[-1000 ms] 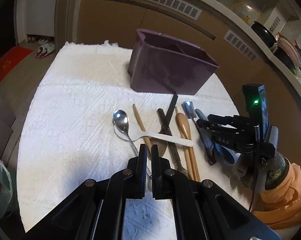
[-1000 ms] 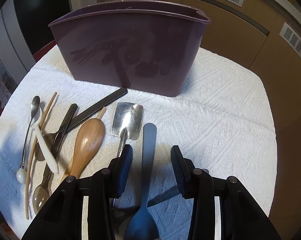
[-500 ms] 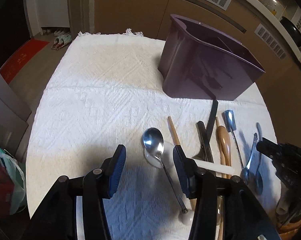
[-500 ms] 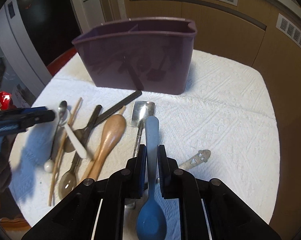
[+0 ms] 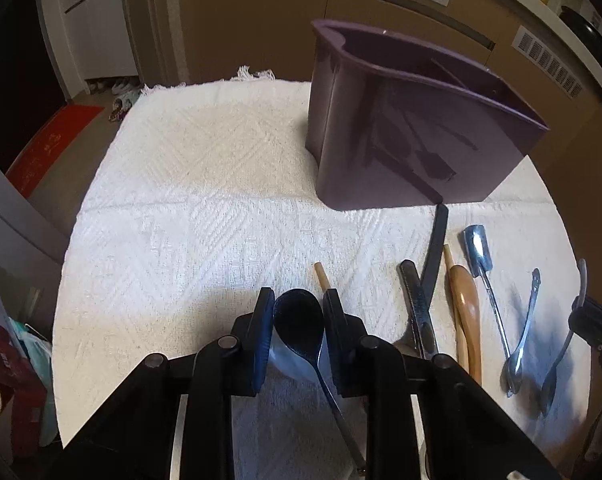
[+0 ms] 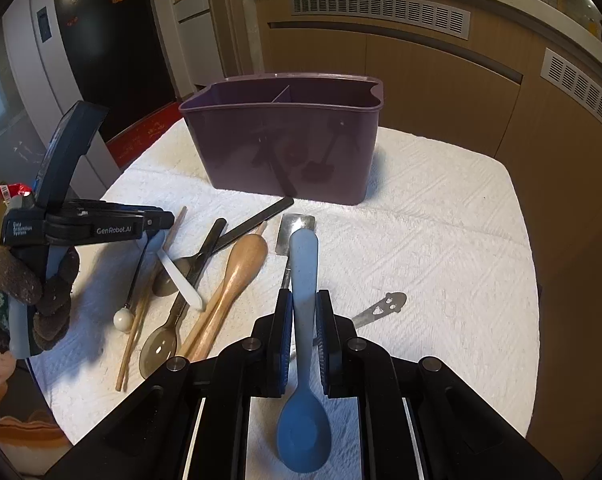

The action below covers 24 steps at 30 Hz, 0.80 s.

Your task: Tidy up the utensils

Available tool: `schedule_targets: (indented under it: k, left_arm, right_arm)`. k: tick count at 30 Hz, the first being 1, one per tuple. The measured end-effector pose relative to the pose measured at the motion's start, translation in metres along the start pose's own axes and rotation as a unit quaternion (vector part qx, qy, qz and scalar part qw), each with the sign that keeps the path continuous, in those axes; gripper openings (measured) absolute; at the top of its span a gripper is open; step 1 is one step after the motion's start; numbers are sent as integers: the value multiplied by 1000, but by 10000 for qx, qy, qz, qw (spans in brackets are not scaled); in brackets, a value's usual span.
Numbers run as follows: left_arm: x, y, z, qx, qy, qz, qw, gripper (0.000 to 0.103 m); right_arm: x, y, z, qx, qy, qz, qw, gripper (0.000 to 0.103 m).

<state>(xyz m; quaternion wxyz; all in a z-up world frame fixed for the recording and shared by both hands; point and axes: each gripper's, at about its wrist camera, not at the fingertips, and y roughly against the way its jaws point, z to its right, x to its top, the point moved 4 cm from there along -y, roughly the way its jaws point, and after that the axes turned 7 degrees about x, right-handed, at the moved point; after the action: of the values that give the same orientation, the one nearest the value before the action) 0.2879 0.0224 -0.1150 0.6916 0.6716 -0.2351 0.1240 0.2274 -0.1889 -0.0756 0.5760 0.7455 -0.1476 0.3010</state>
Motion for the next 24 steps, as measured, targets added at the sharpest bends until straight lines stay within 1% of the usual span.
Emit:
schedule_targets:
  k: [3,7,12,15,17,21,22,23,24]
  left_arm:
    - [-5,34,3,-139,-23,445,9989,22]
    - [-8,88,10,-230,-103,1052,9941,21]
    - [-5,149,23,-352,-299,1734,9838,21]
    - [2,173,31,-399,-366,2056,9771,21]
    - [10,186,33,-386,-416,2264,9724,21]
    - [36,208,35,-380,-464,2592,9640,19]
    - [45,214,36,-361,-494,2681,9614,12]
    - [52,218,37,-320,-507,2761,9593,8]
    - [61,224,39,-280,-530,2862,9563,8]
  right_arm:
    - [-1,8,-3,9,13,78,10000,12]
    - [1,20,-7,-7,72,228,9997,12]
    - [9,45,-17,-32,207,548,9983,12]
    - [20,63,-22,-68,300,802,9963,12]
    - [30,74,-24,-86,340,954,9948,12]
    - [58,97,-24,-195,458,1279,9905,12]
    - [65,101,-24,-212,485,1356,9893,12]
    - [75,107,-24,-244,522,1454,9877,12]
    - [85,113,-24,-274,552,1551,9860,12]
